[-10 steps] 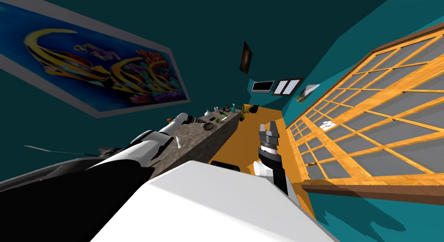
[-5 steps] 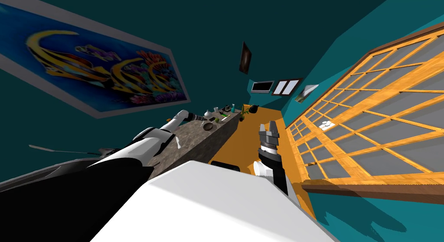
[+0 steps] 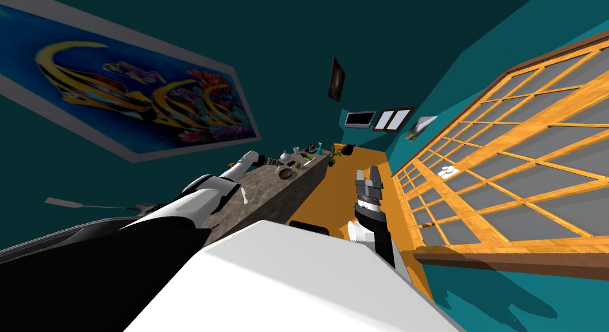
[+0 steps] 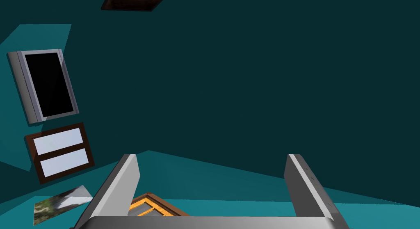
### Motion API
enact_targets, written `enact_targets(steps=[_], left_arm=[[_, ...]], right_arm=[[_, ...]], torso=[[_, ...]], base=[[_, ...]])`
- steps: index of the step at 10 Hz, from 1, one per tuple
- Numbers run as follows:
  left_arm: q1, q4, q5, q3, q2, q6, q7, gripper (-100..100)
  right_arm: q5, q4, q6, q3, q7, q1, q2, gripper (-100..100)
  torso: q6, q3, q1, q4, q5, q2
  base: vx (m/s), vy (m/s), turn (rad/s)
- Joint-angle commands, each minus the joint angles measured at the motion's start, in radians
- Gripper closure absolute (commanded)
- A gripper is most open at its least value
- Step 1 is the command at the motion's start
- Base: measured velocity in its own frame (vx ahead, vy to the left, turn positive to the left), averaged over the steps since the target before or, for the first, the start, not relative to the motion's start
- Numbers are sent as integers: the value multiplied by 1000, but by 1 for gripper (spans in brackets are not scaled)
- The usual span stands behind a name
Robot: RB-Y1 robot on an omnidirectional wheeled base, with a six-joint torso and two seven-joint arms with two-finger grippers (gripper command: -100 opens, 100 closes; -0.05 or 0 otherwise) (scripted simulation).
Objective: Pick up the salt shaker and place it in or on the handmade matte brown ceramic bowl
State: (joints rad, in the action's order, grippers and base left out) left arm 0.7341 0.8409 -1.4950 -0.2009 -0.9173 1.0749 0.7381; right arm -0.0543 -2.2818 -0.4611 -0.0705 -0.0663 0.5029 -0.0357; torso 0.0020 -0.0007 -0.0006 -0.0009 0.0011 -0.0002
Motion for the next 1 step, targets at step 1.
enact_targets(steps=[1], left_arm=[[0,0,0,0,0,0,0,0]], right_arm=[[0,0,0,0,0,0,0,0]], torso=[[0,0,0,0,0,0]], base=[[0,0,0]])
